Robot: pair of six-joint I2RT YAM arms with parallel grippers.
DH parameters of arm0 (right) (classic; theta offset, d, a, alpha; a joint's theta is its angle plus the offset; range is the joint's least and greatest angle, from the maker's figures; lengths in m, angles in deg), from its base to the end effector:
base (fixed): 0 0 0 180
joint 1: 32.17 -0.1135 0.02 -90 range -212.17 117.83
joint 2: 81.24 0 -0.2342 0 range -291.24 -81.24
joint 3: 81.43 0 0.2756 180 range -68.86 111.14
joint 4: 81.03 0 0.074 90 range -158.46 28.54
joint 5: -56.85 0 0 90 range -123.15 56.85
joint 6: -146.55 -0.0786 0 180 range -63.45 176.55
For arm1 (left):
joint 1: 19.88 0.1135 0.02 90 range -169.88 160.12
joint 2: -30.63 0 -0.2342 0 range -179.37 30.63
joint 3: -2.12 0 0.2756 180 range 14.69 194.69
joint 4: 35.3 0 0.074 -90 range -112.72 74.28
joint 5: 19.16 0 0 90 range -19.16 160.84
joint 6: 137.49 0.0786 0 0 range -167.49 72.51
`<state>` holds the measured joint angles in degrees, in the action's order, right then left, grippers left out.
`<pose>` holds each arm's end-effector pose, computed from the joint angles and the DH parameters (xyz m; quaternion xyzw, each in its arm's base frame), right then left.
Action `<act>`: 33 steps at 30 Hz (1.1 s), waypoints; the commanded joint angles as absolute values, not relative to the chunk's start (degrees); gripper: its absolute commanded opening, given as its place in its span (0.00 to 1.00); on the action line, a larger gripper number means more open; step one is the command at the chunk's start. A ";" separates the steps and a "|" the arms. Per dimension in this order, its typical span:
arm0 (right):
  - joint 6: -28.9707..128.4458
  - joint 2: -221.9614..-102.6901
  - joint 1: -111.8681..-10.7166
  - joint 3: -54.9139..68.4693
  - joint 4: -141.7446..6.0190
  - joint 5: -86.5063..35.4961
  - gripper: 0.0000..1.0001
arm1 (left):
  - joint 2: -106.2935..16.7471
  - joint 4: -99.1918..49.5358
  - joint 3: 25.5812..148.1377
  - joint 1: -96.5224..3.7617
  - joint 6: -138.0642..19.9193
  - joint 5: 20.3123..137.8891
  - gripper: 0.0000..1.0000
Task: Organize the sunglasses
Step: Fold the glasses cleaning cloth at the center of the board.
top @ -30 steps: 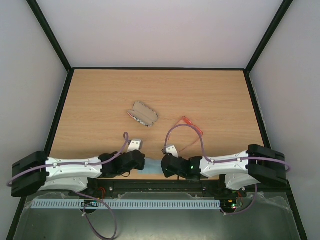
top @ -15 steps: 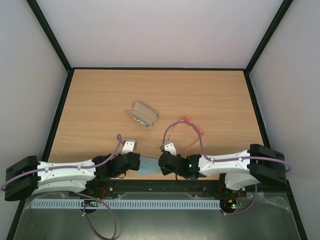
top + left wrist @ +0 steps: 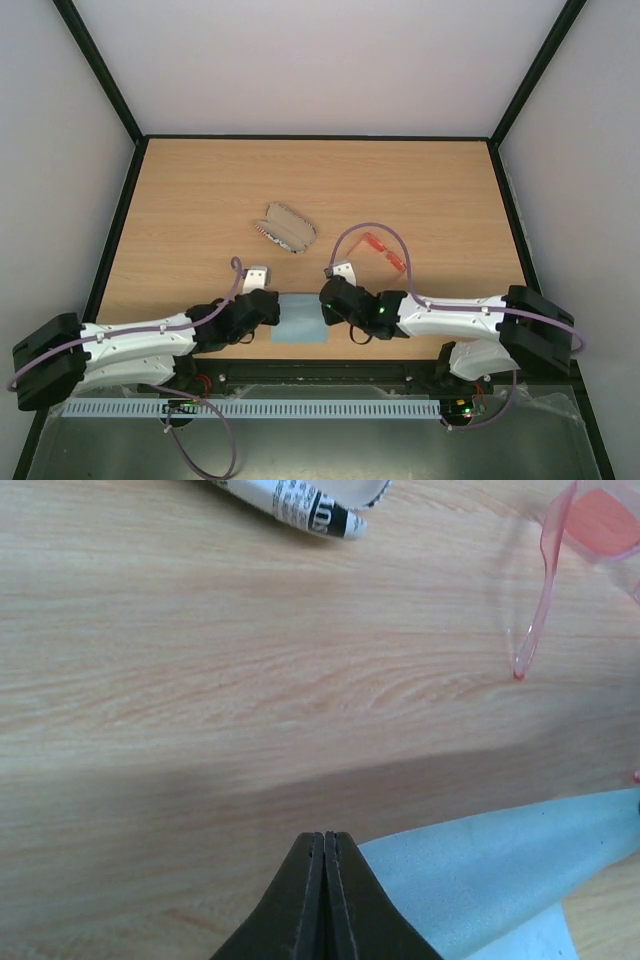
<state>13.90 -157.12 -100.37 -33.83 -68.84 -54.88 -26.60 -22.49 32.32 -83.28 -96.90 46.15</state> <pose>0.1449 0.2839 0.1146 -0.1202 0.8871 0.2416 0.3744 0.1415 -0.2092 0.0920 0.0178 0.8892 -0.2378 0.3904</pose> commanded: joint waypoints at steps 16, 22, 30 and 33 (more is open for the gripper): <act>22.84 -163.91 -93.16 -30.61 -72.93 -51.42 0.01 | -36.24 -38.04 34.01 -74.20 -86.55 50.73 0.02; 22.38 -162.65 -93.10 -32.68 -75.19 -48.02 0.01 | -34.31 -44.69 28.56 -74.21 -86.76 52.14 0.02; 21.94 -161.46 -93.40 -34.90 -77.32 -44.56 0.01 | -32.76 -46.86 24.66 -74.44 -88.22 52.64 0.04; 21.51 -161.20 -93.97 -35.68 -77.78 -44.40 0.01 | -31.41 -48.24 22.79 -74.84 -88.79 53.14 0.04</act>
